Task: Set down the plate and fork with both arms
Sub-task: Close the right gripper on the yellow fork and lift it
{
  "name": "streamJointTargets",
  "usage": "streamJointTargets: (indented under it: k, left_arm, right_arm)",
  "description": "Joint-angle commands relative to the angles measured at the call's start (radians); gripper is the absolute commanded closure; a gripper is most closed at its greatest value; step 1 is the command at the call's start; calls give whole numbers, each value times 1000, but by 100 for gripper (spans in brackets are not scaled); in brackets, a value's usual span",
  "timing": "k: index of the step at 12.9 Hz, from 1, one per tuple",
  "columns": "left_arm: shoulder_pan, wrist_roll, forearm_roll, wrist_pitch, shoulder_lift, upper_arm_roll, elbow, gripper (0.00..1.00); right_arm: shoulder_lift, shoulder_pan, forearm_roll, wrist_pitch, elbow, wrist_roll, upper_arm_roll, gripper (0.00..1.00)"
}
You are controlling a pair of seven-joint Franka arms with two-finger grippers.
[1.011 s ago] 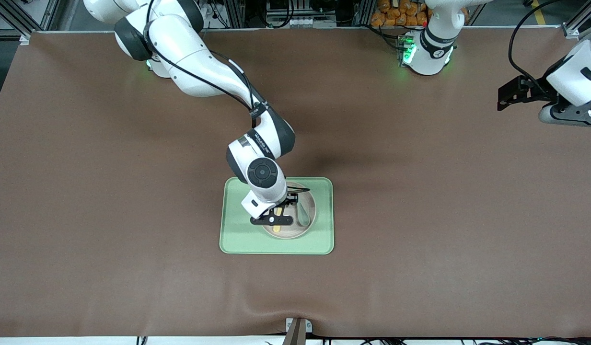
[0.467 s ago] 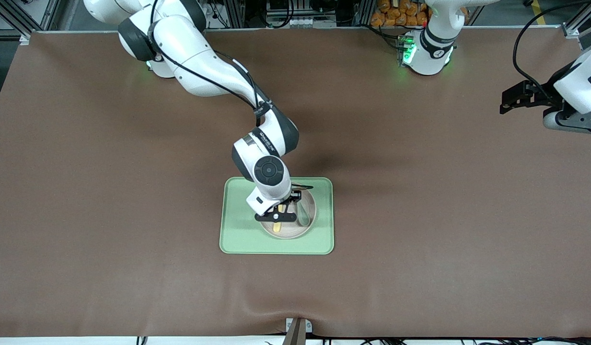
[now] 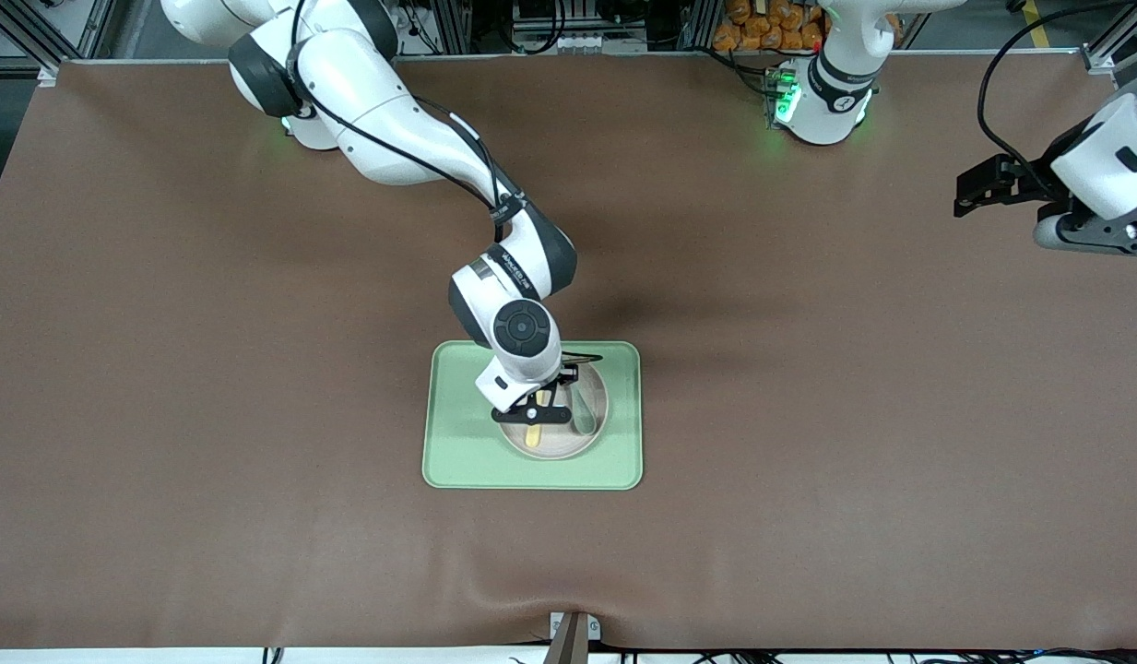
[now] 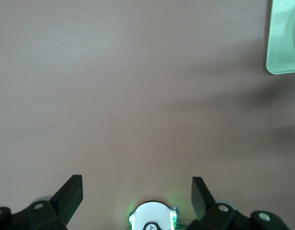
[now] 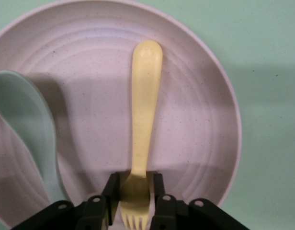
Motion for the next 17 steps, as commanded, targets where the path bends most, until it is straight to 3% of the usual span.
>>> streamJointTargets:
  k: [1,2,4,12,17]
  left_arm:
    - [36,-36,28,-14,-10,-58,3,0]
    - [36,-39,28,-14,-15,-60,1,0]
    - [39,-38,19,-14,-16,-60,1,0]
    - [-5,-41,19,-5,-32,-60,3,0]
    - [-5,-134,21,44,-47,-69,-2,0]
  right_arm:
    - [-5,10,-32,-22,-4,20,-7,89]
    - [-5,9,-32,-23,-4,19,-7,96]
    - [-11,-3,-27,-48,6,19,-7,100]
    - [-72,-98,33,-127,51,-65,12,100]
    - [-100,-180,26,-137,-50,-193,10,100]
